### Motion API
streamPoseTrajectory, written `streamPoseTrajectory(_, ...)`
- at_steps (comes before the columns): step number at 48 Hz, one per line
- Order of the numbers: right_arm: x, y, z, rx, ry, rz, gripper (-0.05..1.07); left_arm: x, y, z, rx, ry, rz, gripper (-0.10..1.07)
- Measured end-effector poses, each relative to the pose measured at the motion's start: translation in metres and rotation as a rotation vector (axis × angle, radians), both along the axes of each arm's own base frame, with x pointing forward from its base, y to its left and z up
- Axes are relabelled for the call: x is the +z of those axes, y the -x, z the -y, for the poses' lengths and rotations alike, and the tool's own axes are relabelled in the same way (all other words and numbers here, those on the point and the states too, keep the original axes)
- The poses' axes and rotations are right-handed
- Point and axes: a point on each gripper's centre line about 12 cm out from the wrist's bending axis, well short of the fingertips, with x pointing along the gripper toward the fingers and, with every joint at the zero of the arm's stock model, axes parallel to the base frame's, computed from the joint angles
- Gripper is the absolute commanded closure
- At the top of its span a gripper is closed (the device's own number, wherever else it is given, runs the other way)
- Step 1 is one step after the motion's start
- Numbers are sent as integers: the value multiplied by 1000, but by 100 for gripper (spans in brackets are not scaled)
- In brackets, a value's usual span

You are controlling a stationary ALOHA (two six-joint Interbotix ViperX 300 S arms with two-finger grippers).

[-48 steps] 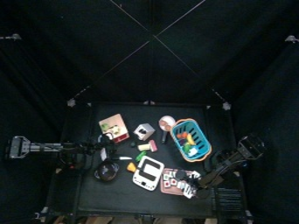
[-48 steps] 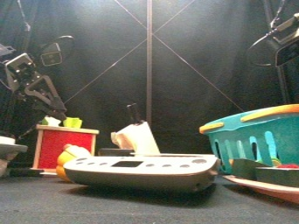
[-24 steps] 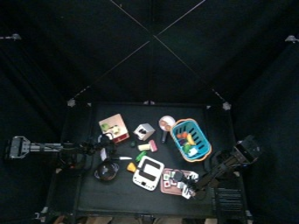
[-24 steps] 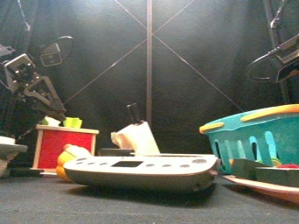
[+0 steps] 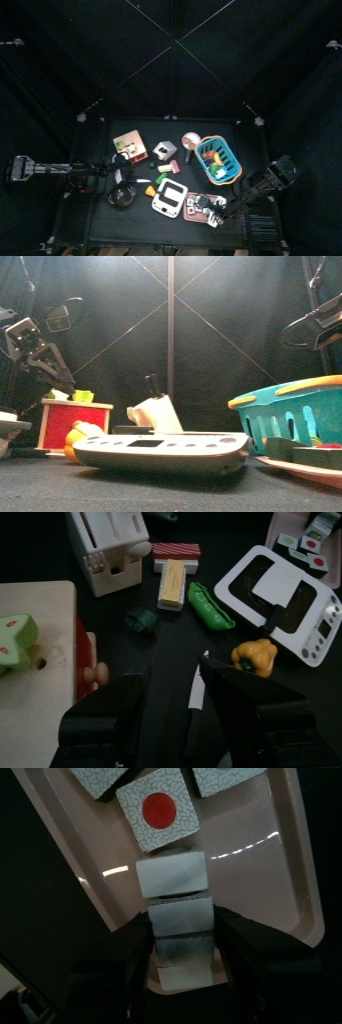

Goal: Grab white sushi roll

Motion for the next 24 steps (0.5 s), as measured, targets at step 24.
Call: streamPoseTrajectory(24,24,0,8,-31,-1,20,36,0,0,0,1,1,0,15)
